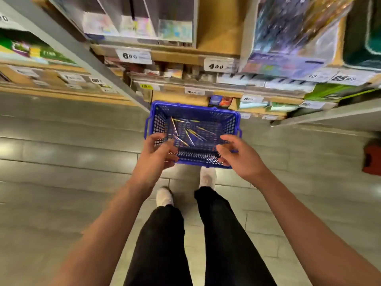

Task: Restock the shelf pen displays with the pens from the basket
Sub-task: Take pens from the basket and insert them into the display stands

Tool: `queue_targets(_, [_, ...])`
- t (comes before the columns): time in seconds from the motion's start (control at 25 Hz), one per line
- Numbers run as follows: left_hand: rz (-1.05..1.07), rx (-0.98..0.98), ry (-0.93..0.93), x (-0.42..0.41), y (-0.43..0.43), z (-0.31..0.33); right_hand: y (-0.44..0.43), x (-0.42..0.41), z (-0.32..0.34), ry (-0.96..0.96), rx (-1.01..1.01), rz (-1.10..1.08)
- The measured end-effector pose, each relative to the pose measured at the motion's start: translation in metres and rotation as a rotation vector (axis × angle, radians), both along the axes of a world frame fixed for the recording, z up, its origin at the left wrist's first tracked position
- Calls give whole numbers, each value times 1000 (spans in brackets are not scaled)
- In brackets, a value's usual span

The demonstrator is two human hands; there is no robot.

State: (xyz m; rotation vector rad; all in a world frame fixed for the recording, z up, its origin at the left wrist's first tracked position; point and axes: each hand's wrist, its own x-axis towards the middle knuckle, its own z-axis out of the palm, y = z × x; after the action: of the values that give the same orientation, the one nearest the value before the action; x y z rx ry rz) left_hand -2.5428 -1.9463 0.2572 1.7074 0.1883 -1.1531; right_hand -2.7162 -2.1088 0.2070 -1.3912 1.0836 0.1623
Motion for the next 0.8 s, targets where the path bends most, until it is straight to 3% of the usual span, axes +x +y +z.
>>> queue_targets(0.24, [52, 39, 110, 7, 22, -172, 9, -6, -153, 96, -78, 58])
queue_targets(0.48, [-187, 54, 152, 13, 28, -331, 14, 20, -317, 157, -223, 408])
queue_targets(0.8, [-388, 74, 3, 62, -21, -485, -38, 87, -495, 275, -378, 853])
